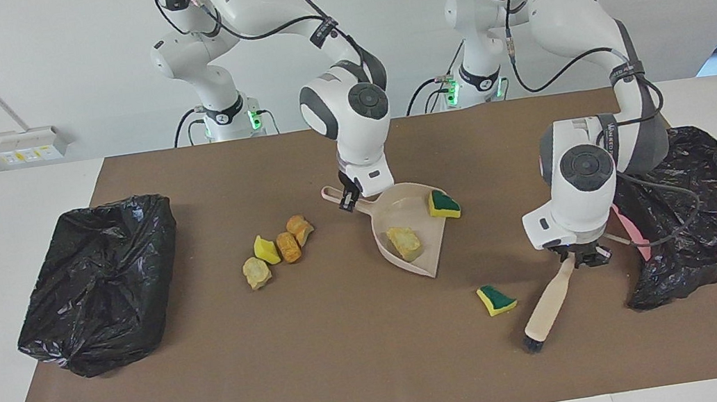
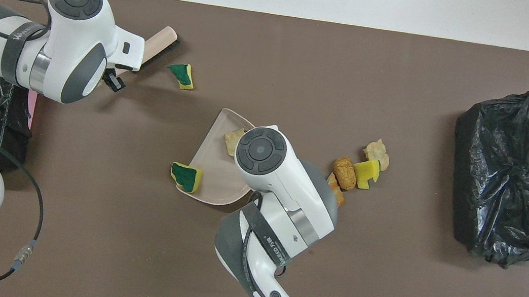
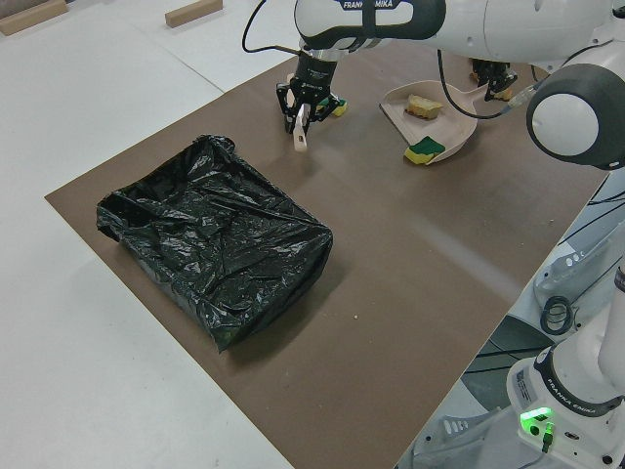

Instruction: Sweep and dump trash in bin

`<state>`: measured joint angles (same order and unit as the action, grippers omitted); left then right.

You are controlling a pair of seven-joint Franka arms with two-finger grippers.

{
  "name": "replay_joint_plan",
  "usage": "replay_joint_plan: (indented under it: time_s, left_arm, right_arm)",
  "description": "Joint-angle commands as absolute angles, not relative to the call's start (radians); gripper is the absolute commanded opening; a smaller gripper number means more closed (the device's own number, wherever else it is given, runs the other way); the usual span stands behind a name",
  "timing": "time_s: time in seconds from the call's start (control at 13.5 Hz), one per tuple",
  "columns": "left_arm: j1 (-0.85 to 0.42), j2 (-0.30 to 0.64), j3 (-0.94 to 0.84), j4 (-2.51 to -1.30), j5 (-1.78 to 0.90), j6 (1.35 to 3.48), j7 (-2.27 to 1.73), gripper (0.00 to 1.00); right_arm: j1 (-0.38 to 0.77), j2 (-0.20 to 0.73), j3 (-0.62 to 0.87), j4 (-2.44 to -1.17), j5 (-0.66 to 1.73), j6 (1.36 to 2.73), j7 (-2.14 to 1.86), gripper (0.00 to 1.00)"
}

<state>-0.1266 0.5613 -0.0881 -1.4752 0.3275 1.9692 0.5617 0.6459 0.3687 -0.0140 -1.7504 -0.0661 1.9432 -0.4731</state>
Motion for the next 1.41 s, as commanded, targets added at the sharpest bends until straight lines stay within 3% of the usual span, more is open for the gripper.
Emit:
replay_joint_plan:
  time_s: [0.0,0.59,1.11,1.34]
  left_arm:
    - [-0.132,0.468,-0.092,-1.572,0.282,1.936,0.687,0.00]
    - [-0.354,0.172,-0.097,-1.960,0.230,1.847,0.687,0.00]
    - [-0.348,0.084,-0.087,-1.950,0.118,1.749,0.291,0.00]
    - [-0.342,0.028,-0.089,-2.031,0.118,1.689,0.132,0.00]
  right_arm:
    - [0.640,0.356,-0.008,-1.775,-0.087,1.971,-0.442,0.00]
    - [0.640,0.354,-0.006,-1.776,-0.087,1.973,-0.442,0.00]
    - [0.640,0.356,-0.008,-1.776,-0.087,1.973,-0.446,0.00]
    - [0.635,0.356,-0.006,-1.776,-0.087,1.974,-0.456,0.00]
